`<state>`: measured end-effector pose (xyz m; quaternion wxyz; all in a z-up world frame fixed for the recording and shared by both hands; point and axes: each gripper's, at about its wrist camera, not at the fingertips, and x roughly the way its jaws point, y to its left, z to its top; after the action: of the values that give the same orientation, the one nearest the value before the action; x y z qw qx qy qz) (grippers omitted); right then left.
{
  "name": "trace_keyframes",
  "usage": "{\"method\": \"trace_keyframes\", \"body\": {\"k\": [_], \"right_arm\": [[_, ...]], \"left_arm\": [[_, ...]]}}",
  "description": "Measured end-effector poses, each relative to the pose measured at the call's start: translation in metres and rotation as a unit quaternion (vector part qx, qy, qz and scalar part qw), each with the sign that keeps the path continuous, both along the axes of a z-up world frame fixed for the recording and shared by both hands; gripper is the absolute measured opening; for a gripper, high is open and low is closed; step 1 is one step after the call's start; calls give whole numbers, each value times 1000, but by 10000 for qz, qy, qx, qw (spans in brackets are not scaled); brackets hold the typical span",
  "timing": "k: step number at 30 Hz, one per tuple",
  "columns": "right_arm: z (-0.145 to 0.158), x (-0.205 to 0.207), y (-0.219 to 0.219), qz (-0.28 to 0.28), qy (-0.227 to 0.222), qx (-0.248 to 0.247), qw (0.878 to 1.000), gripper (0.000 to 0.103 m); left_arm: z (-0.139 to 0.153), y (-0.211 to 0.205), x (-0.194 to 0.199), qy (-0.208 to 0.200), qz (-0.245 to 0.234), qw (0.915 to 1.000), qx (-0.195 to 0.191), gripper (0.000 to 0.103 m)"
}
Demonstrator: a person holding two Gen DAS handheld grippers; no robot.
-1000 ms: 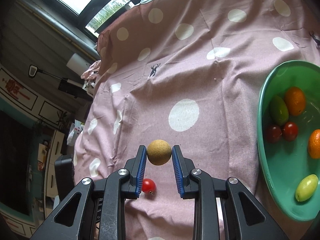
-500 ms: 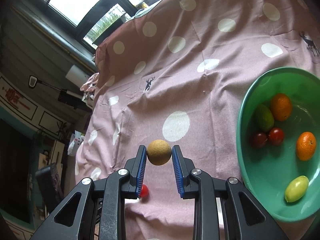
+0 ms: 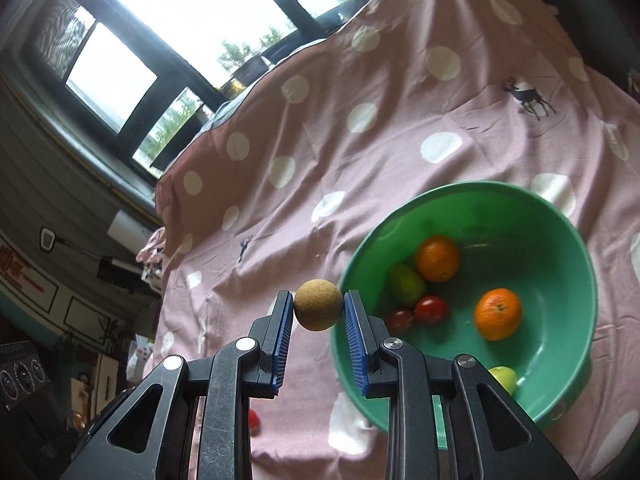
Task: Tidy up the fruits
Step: 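Carry both yellow fruits over the green bowl and open both grippers, then move both grippers back to the last red cherry tomatoes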
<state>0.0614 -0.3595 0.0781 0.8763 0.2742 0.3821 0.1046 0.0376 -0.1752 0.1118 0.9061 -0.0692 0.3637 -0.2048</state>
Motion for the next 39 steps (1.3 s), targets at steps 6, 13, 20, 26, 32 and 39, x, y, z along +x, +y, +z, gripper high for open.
{"method": "trace_keyframes", "body": {"k": [6,13,20,26,32,39], "right_arm": [[-6,-4,-41,-522,101,-14,9986,28],[-13,-6,-65,-835,230,-150,9961,28],[-27,1,-73,-886,478,-232,9947,28],[-36,7,-69,-808,651,-314,9941,28],[-39,9,-65,-840,769,-528,9921,28],[-27,3,-63,-904,624,-742,9912,51]], "left_arm": [[-7,-44,9,9,-370,9993,-17,26],[-27,-77,20,237,-623,9978,71,26],[-48,-99,27,476,-752,9959,188,26],[-62,-105,32,697,-790,9942,200,26],[-69,-103,34,841,-714,9938,149,26],[-55,-79,25,678,-509,9964,58,53]]}}
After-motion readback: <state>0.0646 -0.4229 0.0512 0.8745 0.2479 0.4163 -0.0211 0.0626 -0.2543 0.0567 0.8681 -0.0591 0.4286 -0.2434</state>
